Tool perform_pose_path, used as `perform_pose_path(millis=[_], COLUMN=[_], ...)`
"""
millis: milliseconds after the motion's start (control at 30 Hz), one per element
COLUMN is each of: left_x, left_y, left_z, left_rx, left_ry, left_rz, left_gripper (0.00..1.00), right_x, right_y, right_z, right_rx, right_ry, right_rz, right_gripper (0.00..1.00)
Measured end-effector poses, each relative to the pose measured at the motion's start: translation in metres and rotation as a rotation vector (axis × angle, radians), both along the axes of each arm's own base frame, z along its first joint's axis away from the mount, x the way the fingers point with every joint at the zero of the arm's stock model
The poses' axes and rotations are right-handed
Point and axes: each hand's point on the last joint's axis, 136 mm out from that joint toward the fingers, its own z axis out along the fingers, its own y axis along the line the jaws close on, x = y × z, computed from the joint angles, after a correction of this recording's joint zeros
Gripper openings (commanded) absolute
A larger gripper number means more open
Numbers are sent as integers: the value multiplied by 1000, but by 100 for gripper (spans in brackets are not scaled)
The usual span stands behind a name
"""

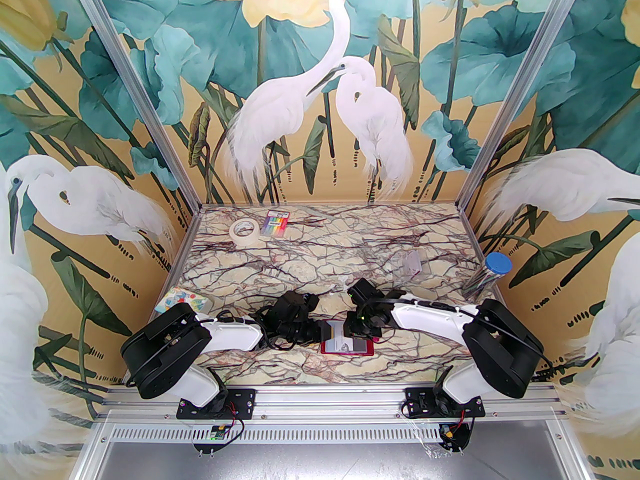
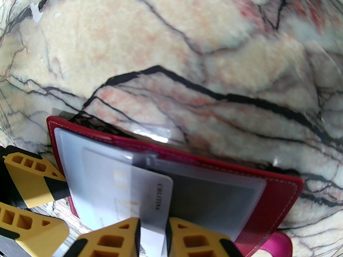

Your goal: Put the credit cards into the card holder

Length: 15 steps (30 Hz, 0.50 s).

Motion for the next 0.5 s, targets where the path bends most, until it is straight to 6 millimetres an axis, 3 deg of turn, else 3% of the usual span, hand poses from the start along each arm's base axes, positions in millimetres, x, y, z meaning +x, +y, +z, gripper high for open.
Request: perform_pose_path(millis=[500], left_x=[0], left_y=[0], left_z=[0], left_rx=[0], left_ry=[0], left_rz=[0], left_gripper=[46], right_x=[-3], right_y=[11], right_z=[-1], right_rx=[-2], right_ry=[3], right_rz=[31], right_gripper=[20])
